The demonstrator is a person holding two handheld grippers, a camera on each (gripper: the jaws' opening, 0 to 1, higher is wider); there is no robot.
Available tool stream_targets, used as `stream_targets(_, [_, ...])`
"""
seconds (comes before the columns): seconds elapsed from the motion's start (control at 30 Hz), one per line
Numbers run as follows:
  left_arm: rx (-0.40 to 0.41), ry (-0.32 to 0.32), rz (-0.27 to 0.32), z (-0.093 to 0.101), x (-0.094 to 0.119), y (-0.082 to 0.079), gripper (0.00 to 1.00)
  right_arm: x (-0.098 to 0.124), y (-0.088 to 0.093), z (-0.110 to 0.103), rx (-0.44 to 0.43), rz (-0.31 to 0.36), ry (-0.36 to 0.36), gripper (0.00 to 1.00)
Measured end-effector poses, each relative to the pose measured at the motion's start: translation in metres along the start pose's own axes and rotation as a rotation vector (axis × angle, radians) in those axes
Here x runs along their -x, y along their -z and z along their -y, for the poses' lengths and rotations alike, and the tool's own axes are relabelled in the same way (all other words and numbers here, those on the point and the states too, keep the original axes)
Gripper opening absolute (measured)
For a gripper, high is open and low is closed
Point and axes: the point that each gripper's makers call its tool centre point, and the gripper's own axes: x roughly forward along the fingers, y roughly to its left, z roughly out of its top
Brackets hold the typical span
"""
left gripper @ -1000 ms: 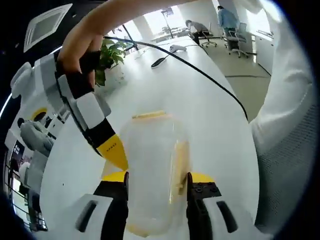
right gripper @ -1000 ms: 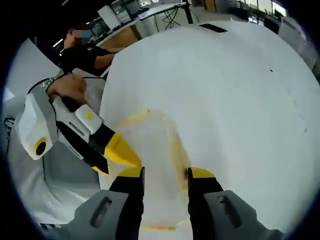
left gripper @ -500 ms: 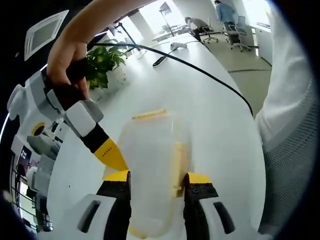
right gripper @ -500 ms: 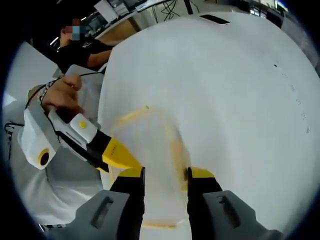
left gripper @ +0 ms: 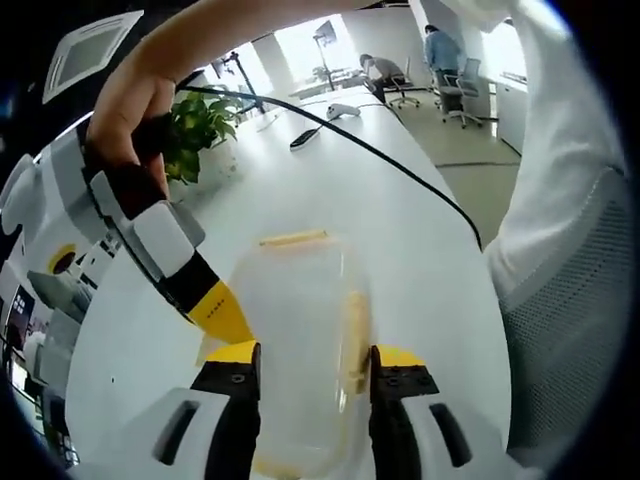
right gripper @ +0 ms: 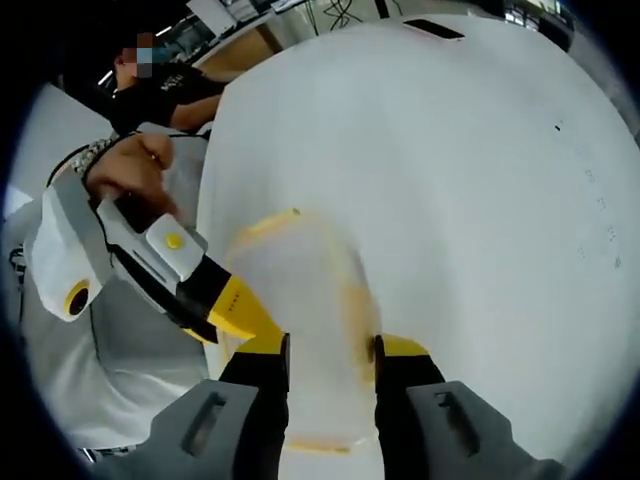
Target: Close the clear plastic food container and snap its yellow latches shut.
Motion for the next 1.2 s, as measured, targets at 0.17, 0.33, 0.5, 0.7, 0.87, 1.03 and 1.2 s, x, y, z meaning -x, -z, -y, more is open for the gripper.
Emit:
stream_targets(0.17, [-0.015, -0.019, -0.018, 0.000, -0.001, 0.001, 0.35, 0.000, 0.000, 0.001, -0.003, -0.008, 0.000, 0.29])
stream_targets(0.33, [-0.036, -0.021, -0.024, 0.000, -0.003, 0.000, 0.32, -0.001, 0.000, 0.001, -0.009, -0.007, -0.008, 0.28])
stream_targets(0.5, [-0.075, -0.048, -0.022, 0.003, -0.004, -0.006, 0.28, -0.001, 0.001, 0.000, 0.001, -0.009, -0.002, 0.27])
stream_targets(0.7, [-0.082, -0.045, -0.017, 0.000, -0.003, -0.002, 0.29, 0.000, 0.001, 0.000, 0.017, -0.025, -0.006, 0.27])
stream_targets(0.87, [-0.077, -0.044, -0.013, 0.001, -0.004, -0.002, 0.29, -0.002, -0.001, 0.004, 0.033, -0.064, -0.022, 0.25])
stream_targets(1.03, [-0.081, -0.045, -0.010, -0.001, -0.003, -0.001, 0.29, -0.005, -0.009, 0.002, 0.095, -0.080, -0.055, 0.23])
stream_targets(1.2, [-0.081, -0.045, -0.003, 0.000, -0.001, -0.002, 0.30, -0.003, -0.005, 0.003, 0.093, -0.102, -0.066, 0.25])
